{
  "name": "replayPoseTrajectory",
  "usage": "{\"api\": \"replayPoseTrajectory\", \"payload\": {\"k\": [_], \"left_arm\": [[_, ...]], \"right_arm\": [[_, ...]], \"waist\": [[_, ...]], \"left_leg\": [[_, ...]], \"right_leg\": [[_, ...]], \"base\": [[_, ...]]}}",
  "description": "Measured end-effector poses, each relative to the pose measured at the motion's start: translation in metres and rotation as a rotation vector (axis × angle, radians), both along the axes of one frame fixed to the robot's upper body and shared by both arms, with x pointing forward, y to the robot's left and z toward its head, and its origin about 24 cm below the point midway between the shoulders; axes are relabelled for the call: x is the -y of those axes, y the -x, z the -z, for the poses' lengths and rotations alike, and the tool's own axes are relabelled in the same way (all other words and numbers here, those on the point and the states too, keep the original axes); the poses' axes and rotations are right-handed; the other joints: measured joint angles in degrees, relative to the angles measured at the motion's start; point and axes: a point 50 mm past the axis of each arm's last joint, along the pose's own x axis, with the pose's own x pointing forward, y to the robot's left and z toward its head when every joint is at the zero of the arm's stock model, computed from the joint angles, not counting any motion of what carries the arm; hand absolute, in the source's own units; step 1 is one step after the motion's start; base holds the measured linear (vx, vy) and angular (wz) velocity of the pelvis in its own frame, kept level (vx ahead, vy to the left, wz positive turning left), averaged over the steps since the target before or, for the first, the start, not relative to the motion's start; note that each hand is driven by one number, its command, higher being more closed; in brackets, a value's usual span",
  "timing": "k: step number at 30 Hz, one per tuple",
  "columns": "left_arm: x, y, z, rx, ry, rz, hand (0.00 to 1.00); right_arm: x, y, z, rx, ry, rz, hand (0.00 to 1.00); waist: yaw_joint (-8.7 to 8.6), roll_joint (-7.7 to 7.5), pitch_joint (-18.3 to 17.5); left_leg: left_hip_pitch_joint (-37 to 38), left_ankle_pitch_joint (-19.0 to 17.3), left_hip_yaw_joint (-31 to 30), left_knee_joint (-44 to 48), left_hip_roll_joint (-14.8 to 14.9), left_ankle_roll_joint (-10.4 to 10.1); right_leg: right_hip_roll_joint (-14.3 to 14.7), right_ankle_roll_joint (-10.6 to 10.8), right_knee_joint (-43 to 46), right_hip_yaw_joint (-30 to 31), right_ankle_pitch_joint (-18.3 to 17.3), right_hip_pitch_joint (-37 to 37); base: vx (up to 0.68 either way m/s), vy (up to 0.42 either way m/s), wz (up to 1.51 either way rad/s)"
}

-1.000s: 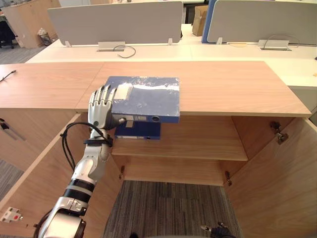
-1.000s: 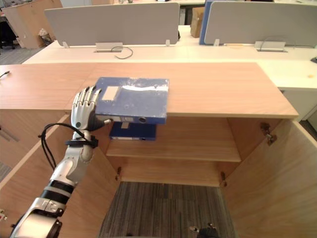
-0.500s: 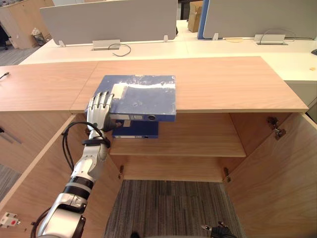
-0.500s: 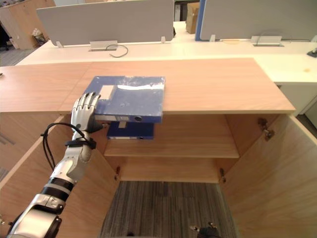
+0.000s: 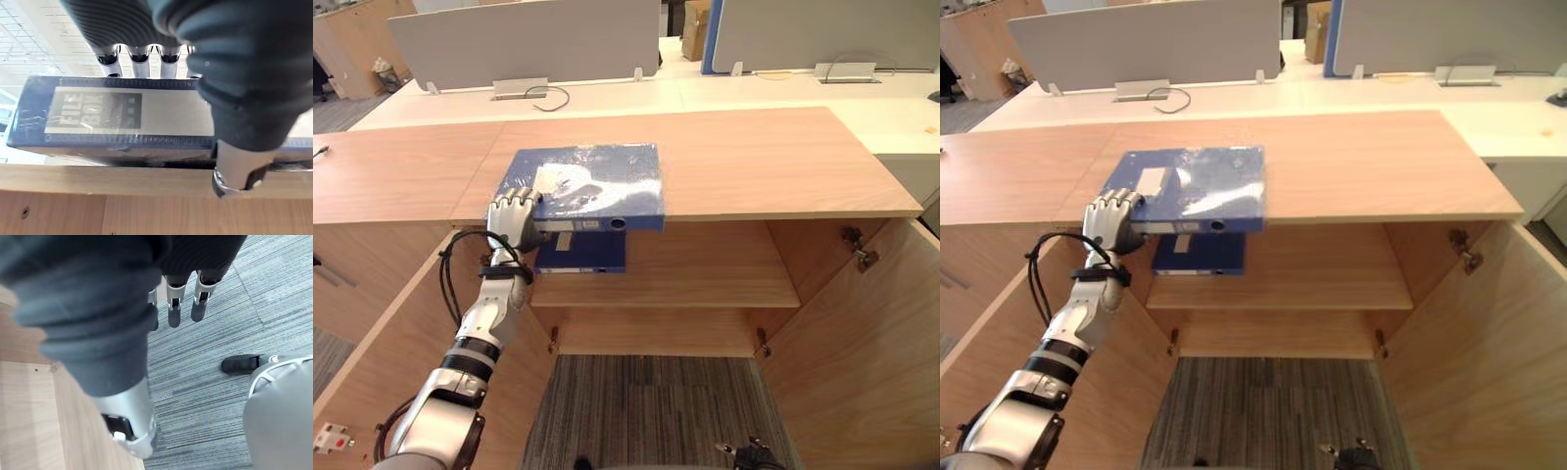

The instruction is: Walk over to the cabinet, pick up the folder, carry it to the office cabinet, place the folder inside the office cabinet, then close the office cabinet door

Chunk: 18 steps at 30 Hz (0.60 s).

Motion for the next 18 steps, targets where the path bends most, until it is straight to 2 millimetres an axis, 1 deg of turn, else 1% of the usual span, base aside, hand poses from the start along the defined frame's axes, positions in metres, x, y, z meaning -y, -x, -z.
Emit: {"api": "replayPoseTrajectory", "payload": {"k": [6,13,16,17,18], "left_arm": [[0.004,-0.010,-0.017,0.056,-0.037,-0.004,1.00],[0.006,-0.011,-0.015,0.063,-0.044,-0.014,1.00],[0.023,-0.003,-0.024,0.127,0.043,0.021,1.00],[0.036,0.008,-0.026,0.162,0.129,0.068,1.00],[0.042,0.013,-0.026,0.172,0.167,0.089,1.00]], "right_arm": [[0.002,0.001,0.000,-0.006,0.010,-0.005,0.00],[0.006,0.002,-0.001,-0.007,0.020,0.011,0.00],[0.006,0.004,0.000,-0.013,0.020,0.015,0.00],[0.007,0.005,0.000,-0.020,0.019,0.023,0.00],[0.007,0.005,0.000,-0.021,0.017,0.032,0.00]], "waist": [[-0.93,0.06,0.30],[-1.29,0.01,0.34],[-1.03,-0.06,0.53],[-0.76,-0.06,0.54],[-0.67,-0.05,0.55]], "left_leg": [[0.01,-0.12,-0.01,0.01,-0.02,-0.08],[0.20,-0.13,-0.01,0.01,-0.05,-0.09],[0.21,-0.18,-0.14,0.01,-0.26,-0.05],[0.21,-0.28,-0.19,0.00,-0.43,-0.02],[0.21,-0.32,-0.20,0.00,-0.50,0.00]], "right_leg": [[-0.02,0.07,-0.11,0.01,0.04,0.01],[-0.05,0.06,-0.26,0.02,0.06,0.25],[-0.28,0.06,-0.24,0.00,0.07,0.26],[-0.42,0.06,-0.24,-0.01,0.06,0.26],[-0.48,0.06,-0.25,-0.02,0.06,0.26]], "base": [[0.00,0.004,-0.01],[0.00,0.000,0.00],[-0.02,0.025,0.00],[-0.01,0.039,0.00],[-0.01,0.048,0.00]]}}
